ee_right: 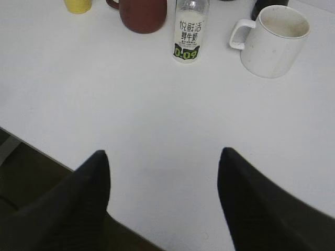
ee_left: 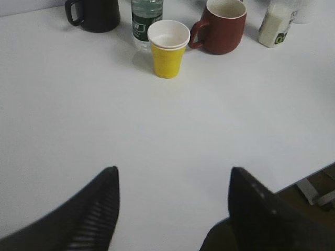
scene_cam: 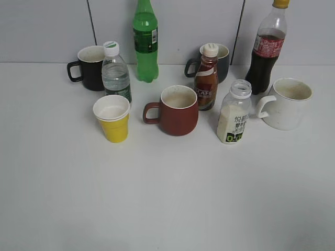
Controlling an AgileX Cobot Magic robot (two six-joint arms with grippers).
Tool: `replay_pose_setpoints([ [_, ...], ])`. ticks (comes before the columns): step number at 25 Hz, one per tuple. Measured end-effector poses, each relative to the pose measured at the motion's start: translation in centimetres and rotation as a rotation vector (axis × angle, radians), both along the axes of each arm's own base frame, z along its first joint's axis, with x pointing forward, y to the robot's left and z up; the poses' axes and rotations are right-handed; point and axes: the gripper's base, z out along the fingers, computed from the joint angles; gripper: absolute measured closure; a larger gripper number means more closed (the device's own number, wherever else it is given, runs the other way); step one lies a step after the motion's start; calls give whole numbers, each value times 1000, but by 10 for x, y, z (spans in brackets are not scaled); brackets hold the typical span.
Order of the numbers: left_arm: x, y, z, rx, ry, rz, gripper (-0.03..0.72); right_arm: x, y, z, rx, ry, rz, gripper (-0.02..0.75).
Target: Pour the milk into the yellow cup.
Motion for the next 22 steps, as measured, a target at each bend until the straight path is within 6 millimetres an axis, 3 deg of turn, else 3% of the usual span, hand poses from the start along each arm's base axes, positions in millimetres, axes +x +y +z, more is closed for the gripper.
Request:
replay_pose_setpoints([
  [8,0,1,0,0,-1,80,214,0,0,0,1,1,-25,253],
  [16,-2,4,0,-6,-21,423,217,-2,-4,0,6,-10,-407,255],
  [22,-18,4,0,-29,-115,475,244,-14,-5,0,31,-83,-501,255],
])
